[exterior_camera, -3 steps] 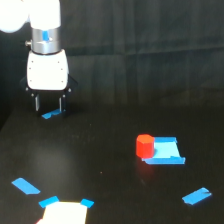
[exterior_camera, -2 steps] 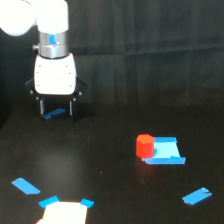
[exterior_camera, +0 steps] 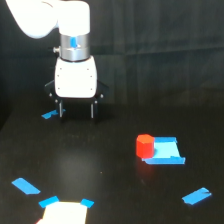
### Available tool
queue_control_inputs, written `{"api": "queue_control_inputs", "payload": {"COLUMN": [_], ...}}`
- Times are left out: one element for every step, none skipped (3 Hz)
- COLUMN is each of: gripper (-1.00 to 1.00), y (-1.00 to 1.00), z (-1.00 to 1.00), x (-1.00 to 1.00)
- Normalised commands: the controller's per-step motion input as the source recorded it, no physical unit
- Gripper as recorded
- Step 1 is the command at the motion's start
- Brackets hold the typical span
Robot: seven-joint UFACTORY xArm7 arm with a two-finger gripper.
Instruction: Pick up the red object from the table
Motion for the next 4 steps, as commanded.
{"api": "queue_control_inputs", "payload": {"gripper": [1.00,0.71,1.00,-0.13], "y": [-1.00,-1.00,-0.69,-0.07], "z": [-0.74,-0.20,-1.00,-0.73], "x": [0.40,0.28,1.00,1.00]}}
